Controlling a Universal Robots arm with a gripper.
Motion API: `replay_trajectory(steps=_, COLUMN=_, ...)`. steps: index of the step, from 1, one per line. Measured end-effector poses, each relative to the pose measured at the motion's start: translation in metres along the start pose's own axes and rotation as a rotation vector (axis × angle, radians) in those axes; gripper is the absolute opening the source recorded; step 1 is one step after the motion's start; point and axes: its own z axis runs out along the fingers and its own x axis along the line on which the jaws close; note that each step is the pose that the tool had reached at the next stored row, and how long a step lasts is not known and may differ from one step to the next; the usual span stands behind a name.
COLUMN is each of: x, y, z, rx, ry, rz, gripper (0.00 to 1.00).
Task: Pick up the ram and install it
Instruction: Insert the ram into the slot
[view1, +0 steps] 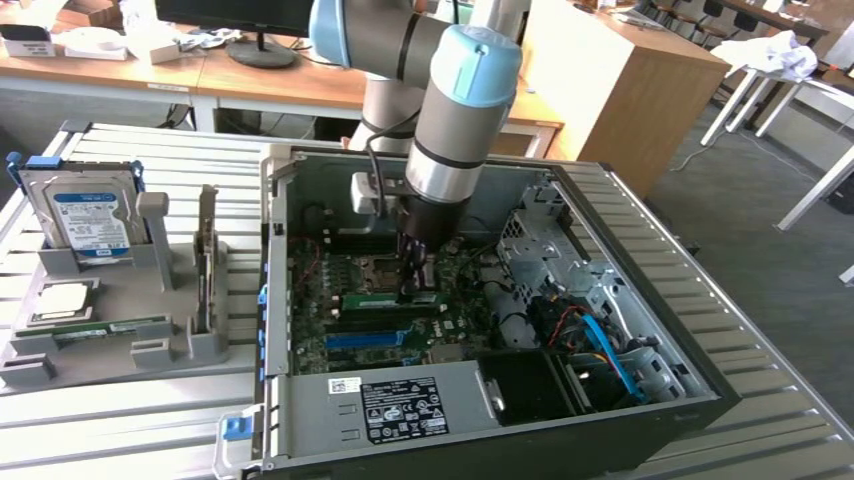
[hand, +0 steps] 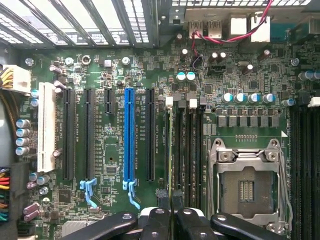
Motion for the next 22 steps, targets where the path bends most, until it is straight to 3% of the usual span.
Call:
replay_trajectory(steps=7, x=0.0001, y=0.0, z=-0.0002, rx=0.0012, ry=0.002, rz=-0.054, gripper=0.13)
replay_trajectory(steps=22, x=0.0, y=0.0, z=0.0007, rx=0.0007, ry=0.0013, rz=-0.032, gripper=0.13)
